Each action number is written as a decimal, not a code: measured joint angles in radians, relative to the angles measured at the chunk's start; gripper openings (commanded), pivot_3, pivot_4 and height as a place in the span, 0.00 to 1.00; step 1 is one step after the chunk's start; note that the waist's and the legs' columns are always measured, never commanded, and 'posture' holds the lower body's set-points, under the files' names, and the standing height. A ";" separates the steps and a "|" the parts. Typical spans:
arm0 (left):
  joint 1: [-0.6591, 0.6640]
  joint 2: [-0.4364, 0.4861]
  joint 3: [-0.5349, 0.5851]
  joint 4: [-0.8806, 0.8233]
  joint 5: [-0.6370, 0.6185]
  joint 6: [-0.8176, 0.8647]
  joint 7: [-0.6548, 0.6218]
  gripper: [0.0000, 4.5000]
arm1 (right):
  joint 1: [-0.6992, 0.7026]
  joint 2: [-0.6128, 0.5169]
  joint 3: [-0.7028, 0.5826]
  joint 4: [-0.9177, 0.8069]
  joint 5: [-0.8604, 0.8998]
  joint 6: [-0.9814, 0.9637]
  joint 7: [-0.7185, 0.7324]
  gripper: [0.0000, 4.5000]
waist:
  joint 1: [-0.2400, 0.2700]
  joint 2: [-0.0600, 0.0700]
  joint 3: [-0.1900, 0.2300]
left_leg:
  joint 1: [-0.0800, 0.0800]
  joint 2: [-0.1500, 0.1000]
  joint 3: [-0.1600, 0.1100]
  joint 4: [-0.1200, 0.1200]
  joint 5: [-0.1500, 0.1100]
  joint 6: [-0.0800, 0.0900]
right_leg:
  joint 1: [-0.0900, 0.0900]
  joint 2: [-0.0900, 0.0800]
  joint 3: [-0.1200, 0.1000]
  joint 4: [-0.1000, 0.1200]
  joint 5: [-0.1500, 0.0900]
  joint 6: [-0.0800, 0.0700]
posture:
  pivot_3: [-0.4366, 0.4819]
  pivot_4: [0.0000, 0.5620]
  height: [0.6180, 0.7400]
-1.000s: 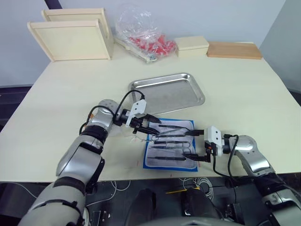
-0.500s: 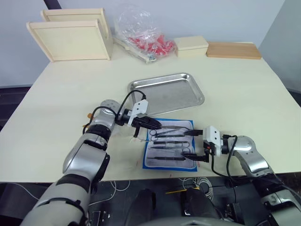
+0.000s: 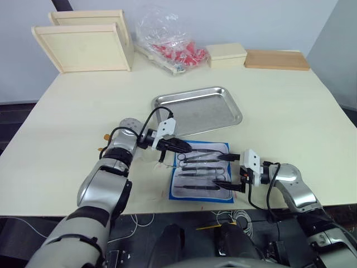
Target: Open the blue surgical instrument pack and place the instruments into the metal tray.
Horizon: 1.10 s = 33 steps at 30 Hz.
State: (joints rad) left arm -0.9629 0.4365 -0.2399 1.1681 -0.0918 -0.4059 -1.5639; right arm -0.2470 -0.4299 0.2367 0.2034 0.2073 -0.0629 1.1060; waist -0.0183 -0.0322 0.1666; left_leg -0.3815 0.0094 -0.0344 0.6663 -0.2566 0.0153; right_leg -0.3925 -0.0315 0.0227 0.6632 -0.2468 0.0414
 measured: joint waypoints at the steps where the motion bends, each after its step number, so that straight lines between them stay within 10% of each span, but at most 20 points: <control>1: 0.000 -0.001 0.003 0.000 0.003 0.000 0.000 0.06 | 0.000 0.000 0.000 0.000 -0.001 0.000 0.000 1.00 | 0.000 0.000 0.000 | 0.000 0.000 0.000 0.000 0.000 0.000 | 0.000 0.000 0.000 0.000 0.000 0.000 | 0.48 0.27 1.00; 33: 0.041 0.188 -0.122 -0.268 -0.142 0.096 -0.008 0.06 | -0.008 0.001 0.013 0.000 -0.011 0.015 -0.011 1.00 | -0.002 -0.003 -0.003 | 0.001 0.003 -0.002 0.000 0.000 0.000 | 0.000 0.002 0.001 0.000 0.000 0.000 | 0.48 0.27 1.00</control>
State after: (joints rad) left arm -0.9215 0.6243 -0.3617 0.9004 -0.2335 -0.3100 -1.5719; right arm -0.2551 -0.4292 0.2500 0.2034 0.1959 -0.0482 1.0950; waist -0.0202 -0.0354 0.1641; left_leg -0.3801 0.0120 -0.0360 0.6662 -0.2566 0.0153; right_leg -0.3925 -0.0300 0.0239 0.6630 -0.2470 0.0413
